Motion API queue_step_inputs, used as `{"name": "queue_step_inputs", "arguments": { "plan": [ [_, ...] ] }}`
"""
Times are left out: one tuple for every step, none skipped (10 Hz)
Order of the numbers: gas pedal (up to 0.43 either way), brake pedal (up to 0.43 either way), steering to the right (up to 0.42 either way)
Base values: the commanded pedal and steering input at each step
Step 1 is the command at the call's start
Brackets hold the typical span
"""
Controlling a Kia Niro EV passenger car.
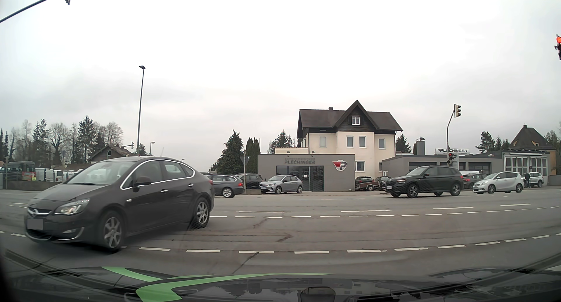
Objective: Follow the waypoints while adhering to traffic rules and regulations
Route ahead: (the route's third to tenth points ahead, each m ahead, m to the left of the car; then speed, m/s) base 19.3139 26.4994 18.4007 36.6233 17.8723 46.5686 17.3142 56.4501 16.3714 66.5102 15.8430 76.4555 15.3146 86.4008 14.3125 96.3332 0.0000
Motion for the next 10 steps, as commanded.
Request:
{"name": "queue_step_inputs", "arguments": {
  "plan": [
    [0.000, 0.341, -0.003],
    [0.000, 0.341, -0.003],
    [0.000, 0.341, -0.003],
    [0.000, 0.348, -0.003],
    [0.000, 0.341, -0.003],
    [0.000, 0.341, -0.003],
    [0.000, 0.341, -0.003],
    [0.000, 0.341, -0.003],
    [0.000, 0.348, -0.003],
    [0.000, 0.341, -0.003]
  ]
}}
